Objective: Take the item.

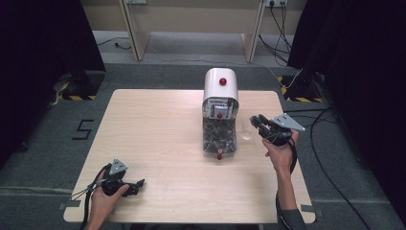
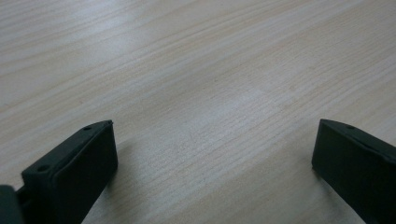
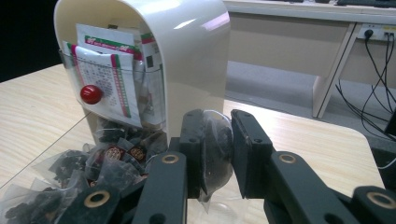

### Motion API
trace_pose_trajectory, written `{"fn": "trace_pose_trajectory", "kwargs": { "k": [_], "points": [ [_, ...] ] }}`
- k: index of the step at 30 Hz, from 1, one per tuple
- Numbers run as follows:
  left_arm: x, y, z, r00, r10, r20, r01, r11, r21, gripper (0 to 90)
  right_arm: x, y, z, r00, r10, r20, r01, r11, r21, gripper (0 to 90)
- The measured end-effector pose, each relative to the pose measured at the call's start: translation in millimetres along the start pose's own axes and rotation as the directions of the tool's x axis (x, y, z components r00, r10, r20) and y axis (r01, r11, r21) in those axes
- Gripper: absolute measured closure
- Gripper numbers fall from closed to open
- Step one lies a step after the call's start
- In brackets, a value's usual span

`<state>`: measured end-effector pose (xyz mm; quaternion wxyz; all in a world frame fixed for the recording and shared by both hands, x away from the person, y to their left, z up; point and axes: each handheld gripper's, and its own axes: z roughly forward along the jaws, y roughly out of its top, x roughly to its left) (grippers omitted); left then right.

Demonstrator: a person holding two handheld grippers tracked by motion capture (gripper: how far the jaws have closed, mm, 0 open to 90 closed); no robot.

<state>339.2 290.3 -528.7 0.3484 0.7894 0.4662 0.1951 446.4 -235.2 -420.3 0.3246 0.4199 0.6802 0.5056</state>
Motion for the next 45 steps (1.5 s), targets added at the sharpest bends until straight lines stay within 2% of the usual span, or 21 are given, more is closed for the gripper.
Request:
{"fn": "trace_pose_trajectory", "kwargs": {
  "k": [14,22,32,45],
  "points": [
    [-0.1,0.0,0.1,1.0000,-0.001,0.000,0.001,1.0000,-0.001,0.0,-5.3,0.0,13.1,0.9999,-0.001,0.010,0.001,1.000,0.029,75.6],
    [0.0,0.0,0.1,1.0000,0.000,0.000,0.000,1.0000,0.000,0.0,-5.6,4.9,24.6,0.9996,-0.018,0.022,0.017,0.999,0.040,75.6],
    [-0.1,0.0,0.1,1.0000,-0.001,0.000,0.001,1.0000,0.000,0.0,-7.6,-3.5,40.2,0.9995,-0.016,0.029,0.013,0.996,0.088,75.6],
    [0.0,0.0,0.1,1.0000,0.000,0.001,0.000,1.0000,0.000,0.0,-8.8,-14.5,49.6,0.9992,-0.026,0.031,0.021,0.991,0.136,75.4]
  ]
}}
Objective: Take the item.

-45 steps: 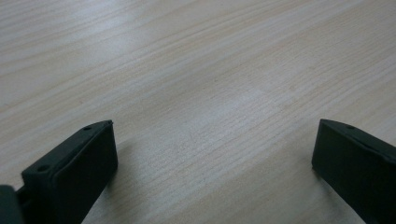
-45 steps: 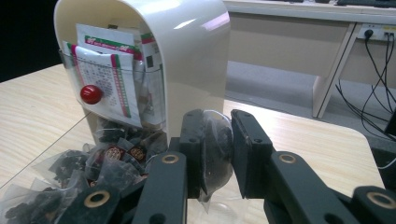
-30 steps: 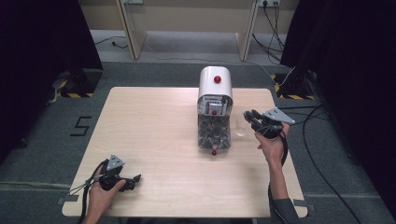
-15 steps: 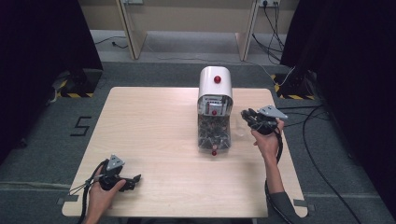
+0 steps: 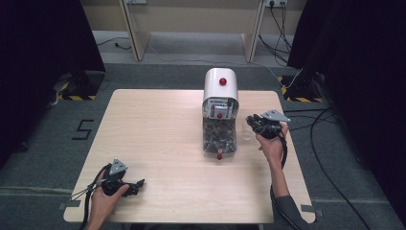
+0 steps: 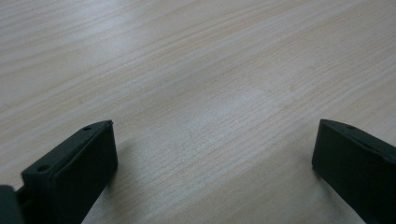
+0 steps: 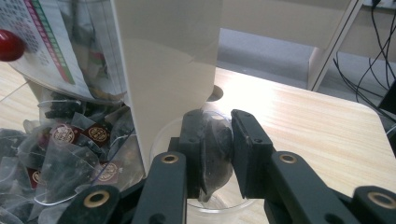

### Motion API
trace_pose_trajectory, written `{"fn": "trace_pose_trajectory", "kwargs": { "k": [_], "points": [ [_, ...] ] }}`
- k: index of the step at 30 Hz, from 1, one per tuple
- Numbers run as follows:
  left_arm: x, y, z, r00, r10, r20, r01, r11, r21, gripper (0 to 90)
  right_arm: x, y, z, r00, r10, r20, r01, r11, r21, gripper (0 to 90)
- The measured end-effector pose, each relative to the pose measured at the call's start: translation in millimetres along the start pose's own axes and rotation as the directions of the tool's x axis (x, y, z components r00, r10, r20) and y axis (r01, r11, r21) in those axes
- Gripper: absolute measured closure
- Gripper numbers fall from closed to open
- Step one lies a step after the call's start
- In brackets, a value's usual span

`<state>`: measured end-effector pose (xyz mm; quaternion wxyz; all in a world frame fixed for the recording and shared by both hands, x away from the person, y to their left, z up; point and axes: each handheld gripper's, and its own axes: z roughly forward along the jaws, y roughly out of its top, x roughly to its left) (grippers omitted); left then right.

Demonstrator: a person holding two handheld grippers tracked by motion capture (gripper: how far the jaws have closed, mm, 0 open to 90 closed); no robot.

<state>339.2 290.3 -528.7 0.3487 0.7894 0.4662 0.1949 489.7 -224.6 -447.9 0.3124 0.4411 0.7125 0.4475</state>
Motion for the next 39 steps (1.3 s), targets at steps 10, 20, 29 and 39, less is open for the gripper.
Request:
{"fn": "trace_pose_trajectory", "kwargs": {
  "k": [10,20,29,39],
  "points": [
    [-0.1,0.0,0.0,1.0000,-0.001,-0.001,0.001,1.0000,0.000,0.0,0.9,-3.5,4.2,0.9998,0.019,-0.010,-0.019,1.000,0.007,67.9],
    [-0.1,0.0,0.0,1.0000,-0.001,0.000,0.001,1.0000,0.000,0.0,3.4,-0.9,-2.1,0.9994,0.023,-0.025,-0.024,0.999,-0.041,61.1],
    [-0.1,0.0,0.0,1.0000,-0.001,-0.001,0.001,1.0000,0.000,0.0,8.6,-4.3,-11.1,0.9981,0.014,-0.061,-0.017,0.998,-0.052,59.2],
    [-0.1,0.0,0.0,1.0000,-0.001,-0.001,0.001,1.0000,0.000,0.0,16.0,-7.9,-18.9,0.9967,0.011,-0.080,-0.017,0.997,-0.071,58.5]
  ]
}}
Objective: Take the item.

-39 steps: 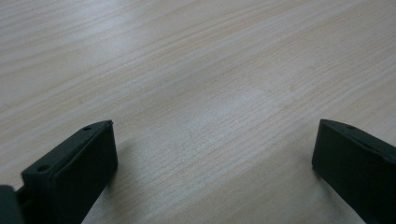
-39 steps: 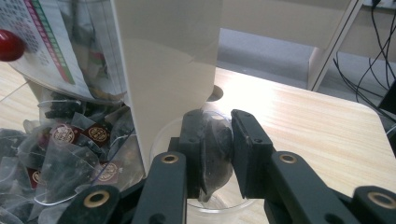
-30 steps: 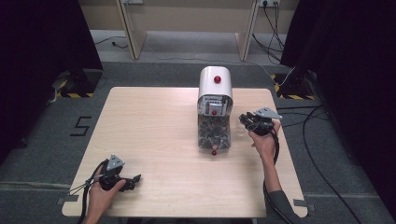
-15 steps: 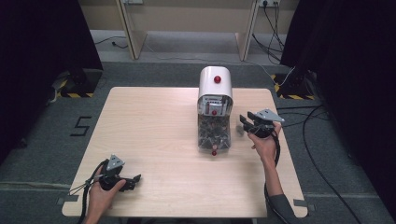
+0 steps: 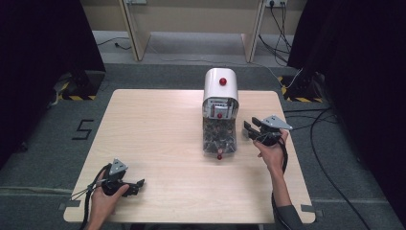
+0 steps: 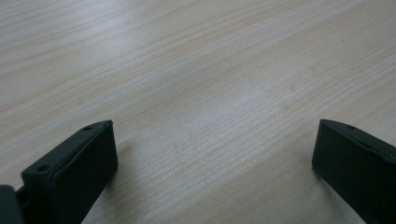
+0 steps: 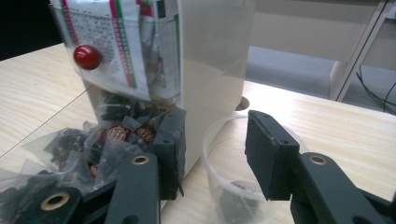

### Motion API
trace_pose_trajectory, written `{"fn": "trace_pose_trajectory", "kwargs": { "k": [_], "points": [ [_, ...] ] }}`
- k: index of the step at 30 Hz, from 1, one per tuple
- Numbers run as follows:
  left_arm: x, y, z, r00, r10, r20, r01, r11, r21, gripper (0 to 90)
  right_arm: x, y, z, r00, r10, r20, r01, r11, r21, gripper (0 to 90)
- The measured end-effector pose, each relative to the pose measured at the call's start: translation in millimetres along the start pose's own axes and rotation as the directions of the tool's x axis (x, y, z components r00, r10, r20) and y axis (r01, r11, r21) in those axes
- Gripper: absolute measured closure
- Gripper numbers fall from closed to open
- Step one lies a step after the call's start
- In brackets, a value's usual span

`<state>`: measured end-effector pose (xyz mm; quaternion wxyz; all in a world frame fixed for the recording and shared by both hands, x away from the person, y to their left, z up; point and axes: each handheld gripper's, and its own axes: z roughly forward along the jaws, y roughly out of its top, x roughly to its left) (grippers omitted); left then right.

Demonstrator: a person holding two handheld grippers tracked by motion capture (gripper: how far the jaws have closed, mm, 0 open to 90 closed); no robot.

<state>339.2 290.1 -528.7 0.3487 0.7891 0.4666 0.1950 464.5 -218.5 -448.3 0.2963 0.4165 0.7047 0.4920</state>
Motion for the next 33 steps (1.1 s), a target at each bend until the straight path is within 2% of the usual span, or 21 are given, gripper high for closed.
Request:
{"fn": "trace_pose_trajectory", "kwargs": {
  "k": [18,33],
  "points": [
    [0.0,0.0,-0.1,1.0000,0.001,-0.001,-0.001,1.0000,0.001,0.0,5.3,-3.9,-4.3,0.9999,-0.012,-0.005,0.012,1.000,0.026,56.6],
    [0.0,0.0,-0.1,1.0000,0.002,-0.001,-0.002,1.0000,0.001,0.0,10.2,-4.0,-9.2,0.9999,-0.013,-0.004,0.013,1.000,0.025,54.0]
  ]
}}
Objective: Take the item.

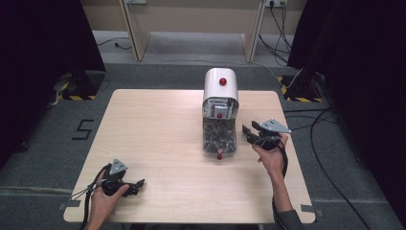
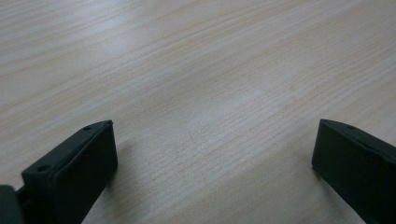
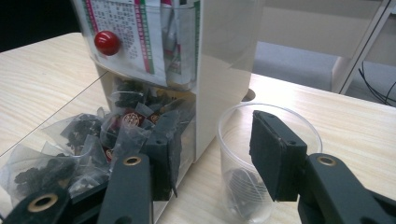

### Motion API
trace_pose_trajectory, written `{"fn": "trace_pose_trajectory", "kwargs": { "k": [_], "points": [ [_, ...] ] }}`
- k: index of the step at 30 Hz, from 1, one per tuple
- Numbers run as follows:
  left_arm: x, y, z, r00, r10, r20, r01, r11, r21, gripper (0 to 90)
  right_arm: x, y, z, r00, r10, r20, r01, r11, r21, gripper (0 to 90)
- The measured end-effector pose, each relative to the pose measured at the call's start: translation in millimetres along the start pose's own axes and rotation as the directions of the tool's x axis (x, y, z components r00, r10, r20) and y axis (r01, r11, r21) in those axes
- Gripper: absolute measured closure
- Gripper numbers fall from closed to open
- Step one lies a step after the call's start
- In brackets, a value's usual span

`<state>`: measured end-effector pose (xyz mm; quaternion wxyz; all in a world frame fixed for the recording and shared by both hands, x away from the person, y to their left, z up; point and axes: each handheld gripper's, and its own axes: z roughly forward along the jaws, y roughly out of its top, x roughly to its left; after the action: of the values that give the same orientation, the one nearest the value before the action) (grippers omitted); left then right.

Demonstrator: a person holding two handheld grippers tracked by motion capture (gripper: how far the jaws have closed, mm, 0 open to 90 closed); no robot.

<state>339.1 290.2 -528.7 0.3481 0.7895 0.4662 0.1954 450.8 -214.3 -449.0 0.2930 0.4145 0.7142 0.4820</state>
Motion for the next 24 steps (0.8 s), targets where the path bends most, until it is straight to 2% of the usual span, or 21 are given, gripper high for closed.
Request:
{"fn": "trace_pose_trajectory", "kwargs": {
  "k": [14,24],
  "points": [
    [0.0,0.0,0.0,1.0000,0.000,0.000,0.000,1.0000,0.000,0.0,5.3,-0.7,-4.1,0.9999,0.012,0.008,-0.012,1.000,0.003,44.1],
    [0.0,0.0,0.0,1.0000,0.000,0.000,0.000,1.0000,0.000,0.0,6.4,-2.7,-9.8,0.9998,-0.007,0.017,0.007,1.000,0.023,36.4]
  ]
}}
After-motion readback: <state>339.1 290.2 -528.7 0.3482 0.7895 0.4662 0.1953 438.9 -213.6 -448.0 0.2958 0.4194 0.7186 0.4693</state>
